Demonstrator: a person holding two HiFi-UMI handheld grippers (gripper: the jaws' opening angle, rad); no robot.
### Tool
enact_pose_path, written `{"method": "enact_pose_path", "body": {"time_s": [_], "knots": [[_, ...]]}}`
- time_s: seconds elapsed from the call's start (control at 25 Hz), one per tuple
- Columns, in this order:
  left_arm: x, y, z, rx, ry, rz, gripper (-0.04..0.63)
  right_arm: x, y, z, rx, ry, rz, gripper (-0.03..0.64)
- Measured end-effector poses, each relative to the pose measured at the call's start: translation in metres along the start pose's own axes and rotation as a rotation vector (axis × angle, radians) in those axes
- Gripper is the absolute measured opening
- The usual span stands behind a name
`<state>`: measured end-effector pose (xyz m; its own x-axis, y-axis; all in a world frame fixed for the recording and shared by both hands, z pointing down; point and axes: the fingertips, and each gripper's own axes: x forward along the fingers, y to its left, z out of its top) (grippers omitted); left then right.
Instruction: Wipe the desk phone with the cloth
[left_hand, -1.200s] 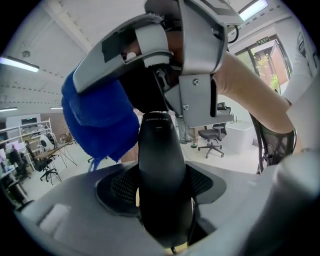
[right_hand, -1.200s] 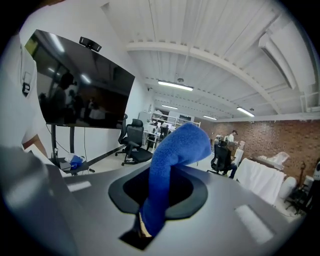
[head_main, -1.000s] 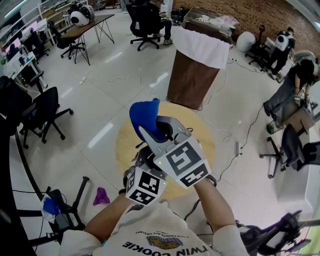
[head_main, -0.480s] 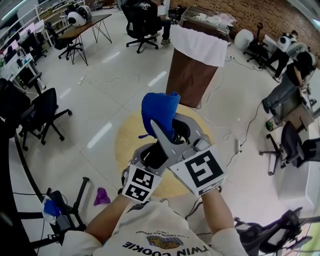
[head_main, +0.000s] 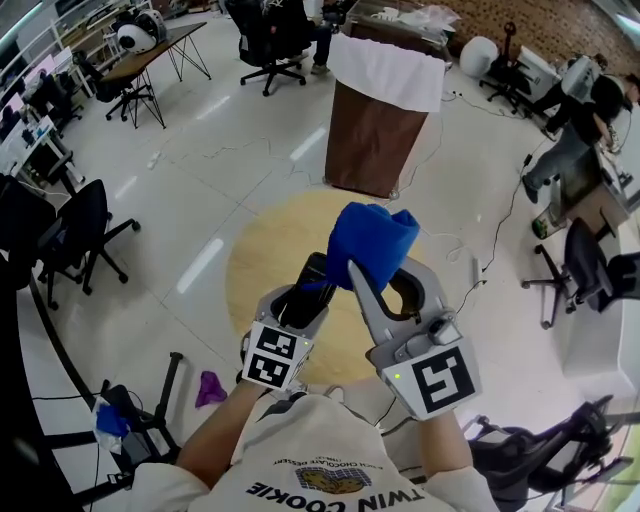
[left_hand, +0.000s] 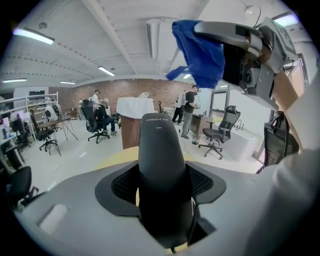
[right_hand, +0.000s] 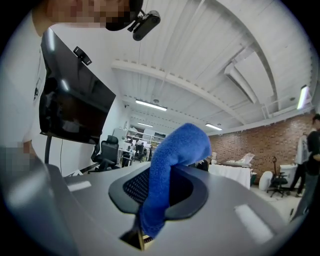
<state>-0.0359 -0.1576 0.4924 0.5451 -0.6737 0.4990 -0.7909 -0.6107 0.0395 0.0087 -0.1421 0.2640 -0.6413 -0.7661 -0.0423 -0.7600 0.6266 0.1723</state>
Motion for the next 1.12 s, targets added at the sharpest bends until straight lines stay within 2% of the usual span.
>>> {"method": "enact_pose_path", "body": {"time_s": [0.16, 0.56, 0.76, 1.12], "knots": [[0.016, 0.002, -0.027, -0.047, 0.063, -0.005, 0.264, -0.020, -0.008, -0.028, 0.017, 0.010, -0.037, 0.058], [0.054, 0.005, -0.082, -0.104, 0.201, -0.014, 0.264, -0.063, -0.018, -0.110, 0.181, 0.142, -0.132, 0.058], [0.073, 0.006, -0.107, -0.112, 0.270, -0.014, 0.264, -0.074, -0.015, -0.130, 0.213, 0.176, -0.151, 0.058], [0.098, 0.015, -0.151, -0.172, 0.415, 0.028, 0.264, -0.082, -0.006, -0.155, 0.259, 0.226, -0.143, 0.058]]}}
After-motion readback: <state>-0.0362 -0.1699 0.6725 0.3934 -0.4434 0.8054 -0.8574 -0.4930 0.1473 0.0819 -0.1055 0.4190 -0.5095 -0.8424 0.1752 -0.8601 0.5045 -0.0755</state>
